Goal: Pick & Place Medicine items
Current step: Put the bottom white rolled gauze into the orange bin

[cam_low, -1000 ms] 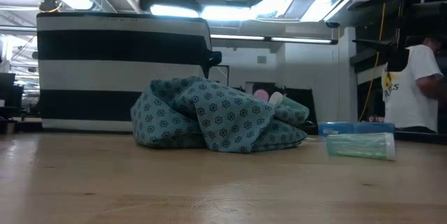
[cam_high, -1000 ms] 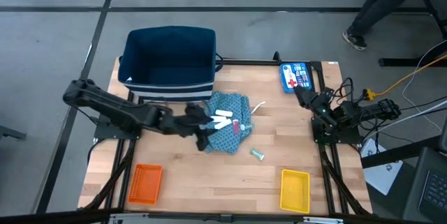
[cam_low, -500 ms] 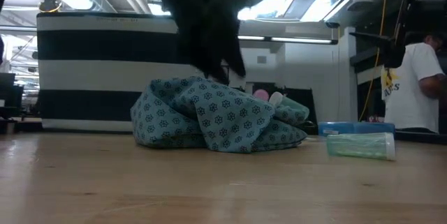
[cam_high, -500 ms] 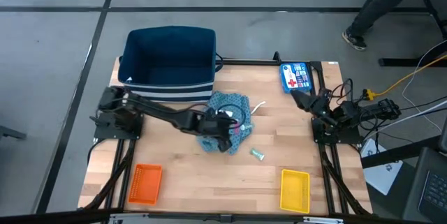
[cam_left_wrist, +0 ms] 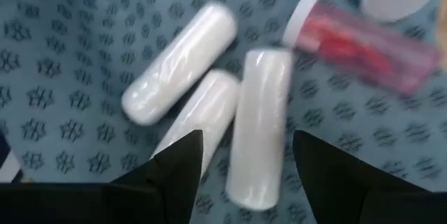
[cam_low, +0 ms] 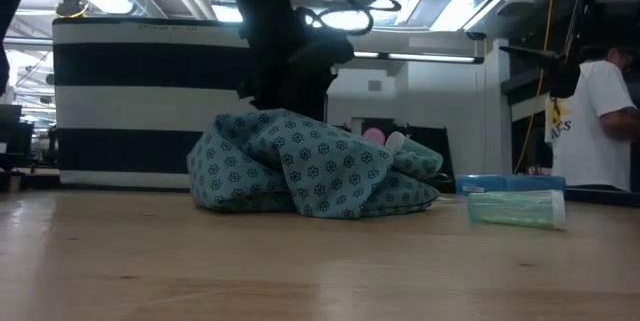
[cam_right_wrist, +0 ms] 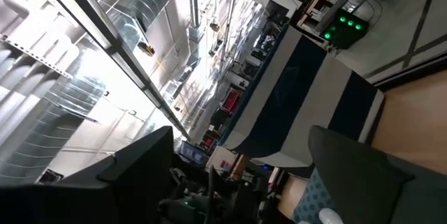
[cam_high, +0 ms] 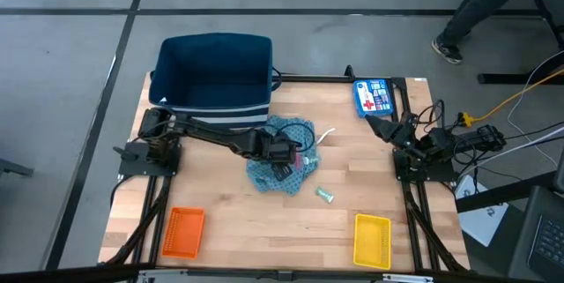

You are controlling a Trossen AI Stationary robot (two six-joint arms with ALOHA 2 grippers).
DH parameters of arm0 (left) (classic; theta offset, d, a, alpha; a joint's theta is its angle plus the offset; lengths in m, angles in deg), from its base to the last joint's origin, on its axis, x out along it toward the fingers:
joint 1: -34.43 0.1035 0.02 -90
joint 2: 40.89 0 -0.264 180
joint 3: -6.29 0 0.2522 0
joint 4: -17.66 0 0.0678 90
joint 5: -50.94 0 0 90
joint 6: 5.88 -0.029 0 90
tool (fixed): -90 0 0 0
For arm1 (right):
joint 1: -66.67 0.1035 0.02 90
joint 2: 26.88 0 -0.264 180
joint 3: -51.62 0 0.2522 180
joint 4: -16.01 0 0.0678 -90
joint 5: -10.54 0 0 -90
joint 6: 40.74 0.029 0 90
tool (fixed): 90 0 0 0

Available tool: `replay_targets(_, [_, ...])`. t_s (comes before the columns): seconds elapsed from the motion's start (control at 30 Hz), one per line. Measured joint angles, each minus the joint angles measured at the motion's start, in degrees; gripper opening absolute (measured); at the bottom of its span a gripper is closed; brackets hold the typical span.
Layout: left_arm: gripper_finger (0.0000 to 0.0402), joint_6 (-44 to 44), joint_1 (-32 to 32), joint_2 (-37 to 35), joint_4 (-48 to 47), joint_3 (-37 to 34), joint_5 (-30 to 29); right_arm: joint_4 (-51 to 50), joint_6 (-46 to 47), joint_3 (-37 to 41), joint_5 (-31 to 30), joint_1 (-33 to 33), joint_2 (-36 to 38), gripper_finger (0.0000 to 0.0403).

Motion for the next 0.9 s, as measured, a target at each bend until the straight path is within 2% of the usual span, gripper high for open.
replay_targets(0.23, [0.0219, -0.3, 0.3, 0.2, 0.4, 0.0, 3.2, -1.1, 0.0, 0.0, -0.9, 0.0, 0.0, 0.0334])
replay_targets(0.57, [0.0209, 2.0, 0.3, 4.2, -0.2, 0.0, 5.5, -1.7, -0.4, 0.0, -2.1, 0.0, 0.0, 0.0334])
replay_targets(0.73, [0.0178, 4.2, 0.3, 4.8, -0.4, 0.0, 6.8, -1.8, 0.1, 0.0, -2.1, 0.0, 0.0, 0.0334])
replay_targets(0.9, [0.0122, 6.0, 0.3, 3.2, -0.4, 0.0, 8.7, -1.9, 0.0, 0.0, -2.1, 0.0, 0.0, 0.0334])
